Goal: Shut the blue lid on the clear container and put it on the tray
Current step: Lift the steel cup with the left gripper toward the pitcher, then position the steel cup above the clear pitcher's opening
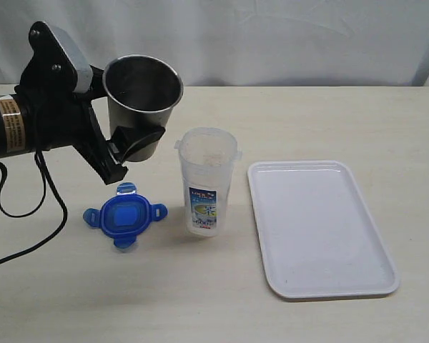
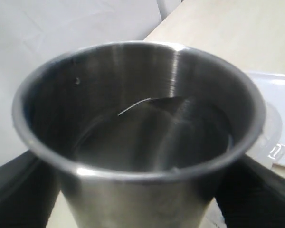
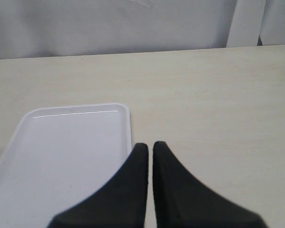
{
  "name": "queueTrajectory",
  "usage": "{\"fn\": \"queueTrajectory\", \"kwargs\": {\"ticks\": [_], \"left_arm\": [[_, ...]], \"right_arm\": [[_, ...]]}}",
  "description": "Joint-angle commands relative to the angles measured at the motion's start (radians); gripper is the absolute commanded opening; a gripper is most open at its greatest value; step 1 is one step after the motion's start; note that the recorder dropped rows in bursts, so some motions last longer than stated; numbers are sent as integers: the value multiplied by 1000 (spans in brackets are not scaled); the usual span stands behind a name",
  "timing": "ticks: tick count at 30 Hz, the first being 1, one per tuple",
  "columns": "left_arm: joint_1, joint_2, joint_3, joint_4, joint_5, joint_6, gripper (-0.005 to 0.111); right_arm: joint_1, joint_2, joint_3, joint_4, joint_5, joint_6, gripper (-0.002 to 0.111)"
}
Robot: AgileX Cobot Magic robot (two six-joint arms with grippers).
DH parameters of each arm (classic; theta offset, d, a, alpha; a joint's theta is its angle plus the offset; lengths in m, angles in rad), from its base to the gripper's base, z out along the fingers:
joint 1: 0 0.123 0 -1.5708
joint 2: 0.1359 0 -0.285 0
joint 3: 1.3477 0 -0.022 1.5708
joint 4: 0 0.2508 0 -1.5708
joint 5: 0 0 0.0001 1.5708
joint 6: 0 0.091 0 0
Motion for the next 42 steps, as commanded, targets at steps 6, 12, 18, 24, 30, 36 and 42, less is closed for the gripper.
{"fn": "queueTrajectory", "kwargs": {"ticks": [6,12,18,24,30,36,42], "left_arm": [[-9,-2,-15,-103,-46,-141,0],[-9,47,-15,-128,-139,-194,0],[-9,62,-15,-151,-139,-154,0],[-9,62,-15,-151,-139,-59,0],[-9,62,-15,-147,-108,25,0],[-9,62,-15,-145,-95,44,0],[-9,62,-15,-147,-95,107,0]], "right_arm": [[1,-4,2,-1,-4,-8,4],[1,-4,2,-1,-4,-8,4],[1,-4,2,-1,-4,-8,4],[1,-4,2,-1,-4,-8,4],[1,-4,2,-1,-4,-8,4],[1,-4,2,-1,-4,-8,4],[1,-4,2,-1,-4,-8,4]]}}
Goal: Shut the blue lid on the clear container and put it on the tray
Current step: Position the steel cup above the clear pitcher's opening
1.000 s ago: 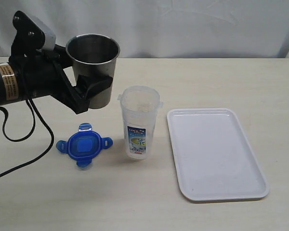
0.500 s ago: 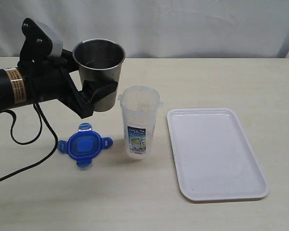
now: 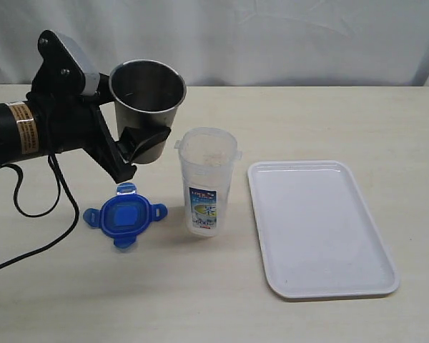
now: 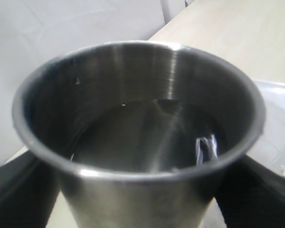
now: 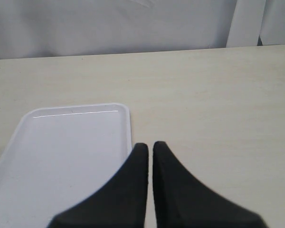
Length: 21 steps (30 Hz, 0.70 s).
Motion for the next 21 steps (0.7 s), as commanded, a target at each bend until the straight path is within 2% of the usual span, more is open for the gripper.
{"fn": "queueTrajectory", "kwargs": {"ticks": [1,8,21], "left_arm": [[-2,-8,-15,-31,-45,38,0],[-2,-8,-28,-33,-33,104,0],[-2,-8,-58,-38,16,87,0]], "right_arm": [[1,-4,2,-1,-4,-8,4],[1,-4,2,-1,-4,-8,4],[1,-4,2,-1,-4,-8,4]]}}
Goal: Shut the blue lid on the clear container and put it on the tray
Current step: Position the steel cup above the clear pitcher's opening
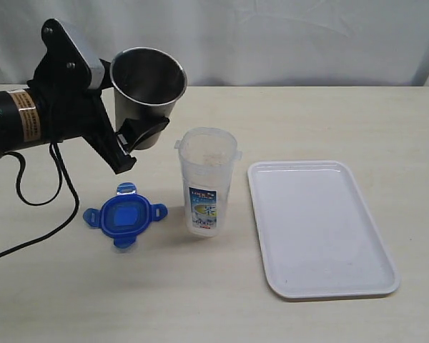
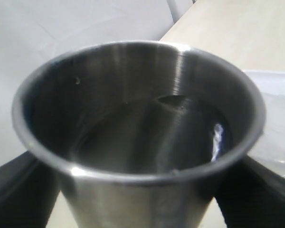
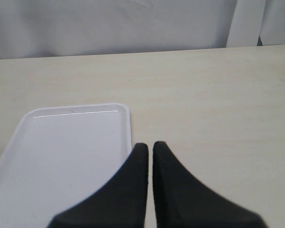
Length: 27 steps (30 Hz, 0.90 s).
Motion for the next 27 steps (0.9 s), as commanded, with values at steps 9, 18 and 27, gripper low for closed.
{"fn": "queueTrajectory", "kwargs": {"ticks": [9,18,27], "left_arm": [[-2,-8,-18,-53,-47,-13,0],[-2,-8,-23,-95,-91,-92,0],[-2,-8,-31,-101,-105,-92,0]], "right_arm": [[1,-4,2,-1,-4,-8,4],[1,-4,2,-1,-4,-8,4],[1,-4,2,-1,-4,-8,4]]}}
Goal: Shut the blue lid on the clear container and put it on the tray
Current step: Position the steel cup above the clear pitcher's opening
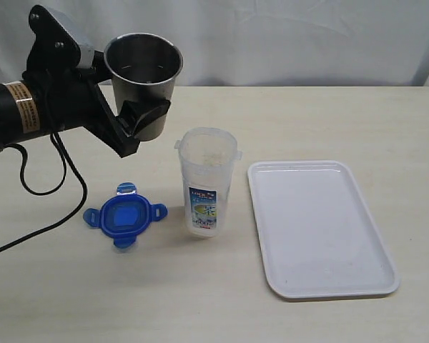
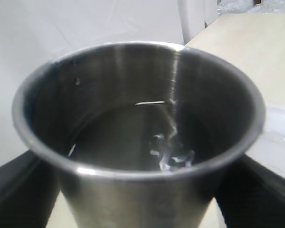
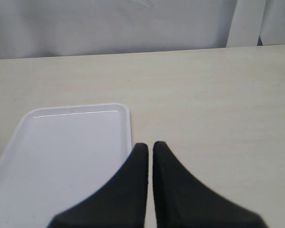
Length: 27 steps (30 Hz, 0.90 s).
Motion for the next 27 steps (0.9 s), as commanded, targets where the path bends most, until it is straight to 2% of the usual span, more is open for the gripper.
{"fn": "queueTrajectory", "kwargs": {"ticks": [1,19,27], "left_arm": [[-2,-8,-21,-22,-67,-6,0],[-2,-5,-21,-2,-67,-98,0],[-43,-5,-21,-16,-51,-62,0]], "right_arm": [[1,-4,2,-1,-4,-8,4],[1,-4,2,-1,-4,-8,4],[1,-4,2,-1,-4,-8,4]]}}
